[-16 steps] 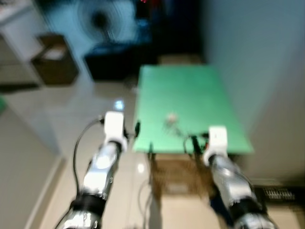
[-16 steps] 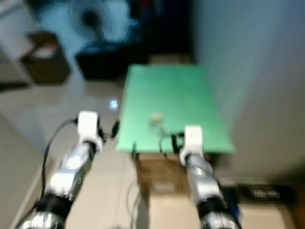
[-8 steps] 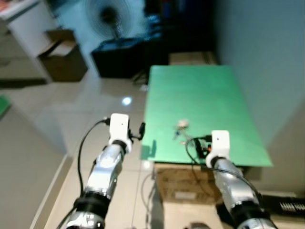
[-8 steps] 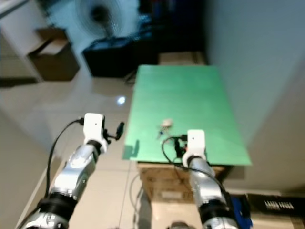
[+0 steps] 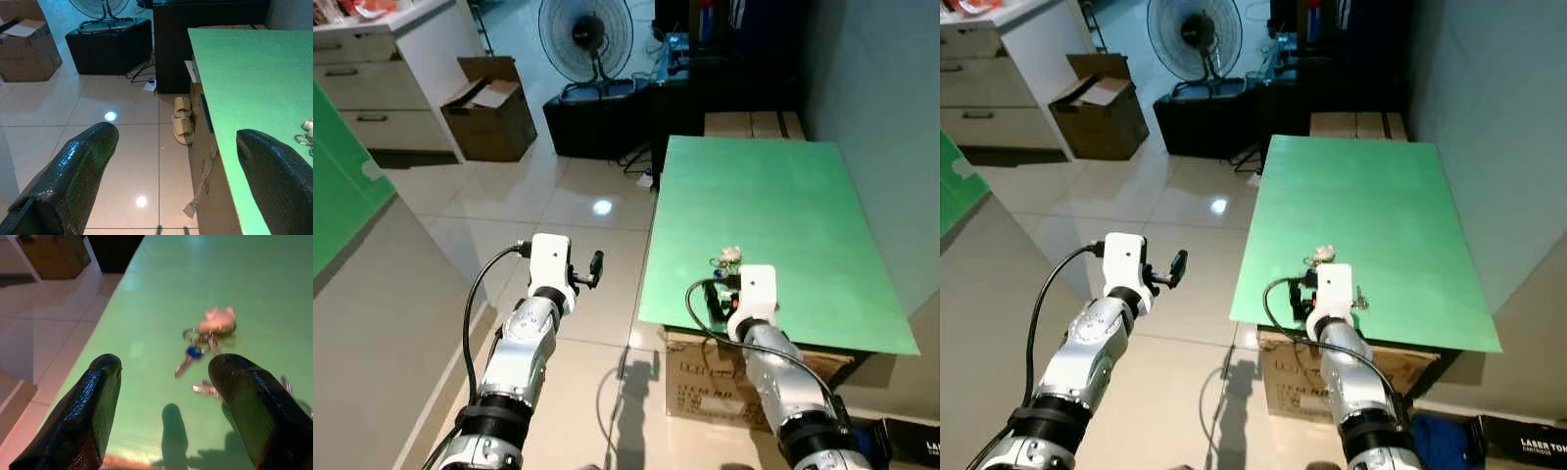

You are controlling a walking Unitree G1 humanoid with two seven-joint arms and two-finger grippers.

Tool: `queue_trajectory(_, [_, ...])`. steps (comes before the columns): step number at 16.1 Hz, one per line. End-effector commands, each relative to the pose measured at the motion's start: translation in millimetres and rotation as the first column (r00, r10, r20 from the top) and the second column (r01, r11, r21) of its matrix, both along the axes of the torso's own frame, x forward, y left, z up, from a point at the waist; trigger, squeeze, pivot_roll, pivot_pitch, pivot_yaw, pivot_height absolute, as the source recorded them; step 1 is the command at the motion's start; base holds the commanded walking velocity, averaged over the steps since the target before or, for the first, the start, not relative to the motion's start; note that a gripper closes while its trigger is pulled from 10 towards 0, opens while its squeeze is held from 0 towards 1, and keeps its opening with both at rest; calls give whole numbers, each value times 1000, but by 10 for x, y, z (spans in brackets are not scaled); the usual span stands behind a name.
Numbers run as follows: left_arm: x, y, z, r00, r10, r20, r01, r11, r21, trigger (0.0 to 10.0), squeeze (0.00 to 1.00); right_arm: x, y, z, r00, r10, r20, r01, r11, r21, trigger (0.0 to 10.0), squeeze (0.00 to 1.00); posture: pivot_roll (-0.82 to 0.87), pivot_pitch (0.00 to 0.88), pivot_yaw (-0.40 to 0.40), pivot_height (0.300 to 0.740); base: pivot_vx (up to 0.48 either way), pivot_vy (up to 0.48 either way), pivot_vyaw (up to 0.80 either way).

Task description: Hang keys on a hook

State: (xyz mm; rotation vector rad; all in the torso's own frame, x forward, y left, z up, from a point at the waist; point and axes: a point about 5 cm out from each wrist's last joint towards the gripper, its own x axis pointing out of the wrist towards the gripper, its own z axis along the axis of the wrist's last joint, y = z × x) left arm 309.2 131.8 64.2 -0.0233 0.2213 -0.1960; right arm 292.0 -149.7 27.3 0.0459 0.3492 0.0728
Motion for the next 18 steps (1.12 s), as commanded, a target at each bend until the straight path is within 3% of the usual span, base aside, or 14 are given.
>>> queue_trajectory(1, [1,33,-15,1000,-4,-6,4,1000,27,10000,0,32,54,54,1000,11,21,-11,1000,0,10000,0,-228,0,159,740,0,0,0])
queue_trajectory(8, [54,45,17,998,-56,-4,56,997,59,10000,0,192,3,343,985,-95,141,92,995,29,10000,0,-245,0,214,740,0,0,0])
queue_trajectory(13, [54,65,16,998,-66,-5,66,996,64,10000,0,190,-82,277,985,-135,106,135,991,7,10000,0,-249,0,219,740,0,0,0])
queue_trajectory(18, [63,-5,0,994,-106,-16,107,992,69,10000,0,388,-219,400,960,-254,116,260,965,-40,10000,0,-271,0,253,740,0,0,0])
